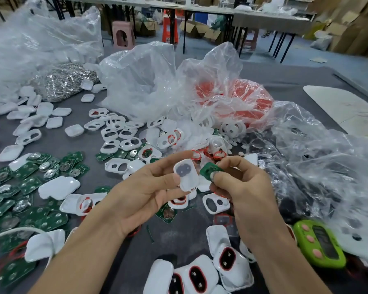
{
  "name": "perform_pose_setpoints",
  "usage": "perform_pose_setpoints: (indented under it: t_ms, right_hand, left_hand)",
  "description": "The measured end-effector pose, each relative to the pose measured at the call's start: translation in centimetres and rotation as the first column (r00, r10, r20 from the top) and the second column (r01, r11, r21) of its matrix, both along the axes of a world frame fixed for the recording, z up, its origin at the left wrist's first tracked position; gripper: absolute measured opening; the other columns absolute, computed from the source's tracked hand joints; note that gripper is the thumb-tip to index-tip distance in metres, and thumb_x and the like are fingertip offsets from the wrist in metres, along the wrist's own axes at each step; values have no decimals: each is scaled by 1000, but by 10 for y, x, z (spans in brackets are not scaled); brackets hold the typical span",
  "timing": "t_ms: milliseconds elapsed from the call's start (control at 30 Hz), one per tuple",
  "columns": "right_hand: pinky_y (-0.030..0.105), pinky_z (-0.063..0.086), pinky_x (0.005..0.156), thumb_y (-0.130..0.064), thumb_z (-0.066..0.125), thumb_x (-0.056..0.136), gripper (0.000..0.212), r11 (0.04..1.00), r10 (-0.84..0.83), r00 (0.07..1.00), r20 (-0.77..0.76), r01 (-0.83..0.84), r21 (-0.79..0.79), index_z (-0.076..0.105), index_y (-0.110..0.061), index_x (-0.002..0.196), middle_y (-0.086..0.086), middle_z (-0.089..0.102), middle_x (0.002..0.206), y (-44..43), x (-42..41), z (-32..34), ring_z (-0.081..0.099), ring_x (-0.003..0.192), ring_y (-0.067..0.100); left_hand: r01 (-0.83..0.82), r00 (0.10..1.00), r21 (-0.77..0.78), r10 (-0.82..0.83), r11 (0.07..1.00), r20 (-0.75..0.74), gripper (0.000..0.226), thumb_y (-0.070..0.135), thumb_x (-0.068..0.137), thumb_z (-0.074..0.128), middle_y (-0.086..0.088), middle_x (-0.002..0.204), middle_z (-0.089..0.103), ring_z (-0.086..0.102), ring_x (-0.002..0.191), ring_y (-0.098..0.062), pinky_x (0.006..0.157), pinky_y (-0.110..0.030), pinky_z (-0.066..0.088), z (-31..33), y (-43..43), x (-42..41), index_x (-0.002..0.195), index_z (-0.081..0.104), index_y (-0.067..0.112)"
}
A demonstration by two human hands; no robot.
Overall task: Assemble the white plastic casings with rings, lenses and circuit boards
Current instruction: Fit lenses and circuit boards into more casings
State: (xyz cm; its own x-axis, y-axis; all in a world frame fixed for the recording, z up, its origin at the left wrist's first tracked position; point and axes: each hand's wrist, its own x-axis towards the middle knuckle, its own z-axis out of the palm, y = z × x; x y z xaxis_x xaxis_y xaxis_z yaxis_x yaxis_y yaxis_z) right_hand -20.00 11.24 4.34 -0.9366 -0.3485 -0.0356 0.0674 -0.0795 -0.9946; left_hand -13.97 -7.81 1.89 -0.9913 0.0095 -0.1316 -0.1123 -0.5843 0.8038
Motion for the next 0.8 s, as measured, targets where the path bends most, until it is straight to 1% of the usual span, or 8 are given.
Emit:
perform_pose_setpoints:
  t_ms: [100,233,400,467,567,633,733,800]
  right_hand:
    - [29,57,67,2,68,84,23,999,-31,999,37,30,10,61,-20,82,9,74,78,2,-3,-4,72,70,22]
    - [23,53,62,10,60,91,40,998,3,1000,-5,-3,59,75,-26,99,8,76,80,5,-5,0,65,64,14]
    - [16,51,63,1,70,86,21,998,49,998,-40,-47,30,80,-17,81,1,74,74,10,-6,4,65,67,11]
    - [14,45,54,-4,75,85,17,996,41,995,-94,-33,87,80,-19,78,-3,66,67,11,-5,3,56,61,12]
    - [21,47,58,-16,79,76,10,988,21,980,-197,10,154,81,-24,80,10,70,82,11,-4,2,57,69,18]
    - [28,54,65,-19,73,75,16,990,7,976,-216,24,140,80,-29,85,9,74,82,9,-3,2,64,72,23]
    - [41,59,73,-8,71,82,29,993,24,970,-243,5,118,80,-32,95,4,76,86,5,-2,1,68,83,33]
    - [42,60,75,-1,73,85,33,993,24,966,-258,6,116,81,-32,95,4,77,86,4,-1,1,69,84,35]
  left_hand:
    - [-15,1000,9,15,1000,9,44,-2,80,67,-10,123,73,71,112,-22,86,-34,61,-1,0,0,118,77,16]
    - [10,1000,51,-11,999,10,57,6,67,89,-11,126,72,72,110,-23,83,-34,62,0,-2,0,122,75,12]
    - [14,999,78,-17,997,42,42,8,81,70,-10,124,73,73,105,-23,91,-37,61,0,-3,0,122,75,11]
    - [28,999,99,-31,995,28,42,10,81,70,-12,123,72,72,108,-25,94,-42,59,1,-2,0,123,74,8]
    - [68,998,98,-68,993,-1,43,12,82,70,-16,124,71,68,117,-29,94,-46,59,2,0,1,124,73,6]
    - [79,997,93,-79,992,-4,41,11,82,70,-17,123,71,66,122,-32,91,-45,59,1,1,1,123,73,7]
    - [80,997,90,-80,993,1,41,10,81,70,-16,121,72,68,119,-31,86,-42,61,2,2,1,122,74,8]
    - [80,997,82,-81,993,11,42,10,81,70,-16,123,72,69,117,-29,88,-44,61,3,2,0,123,73,7]
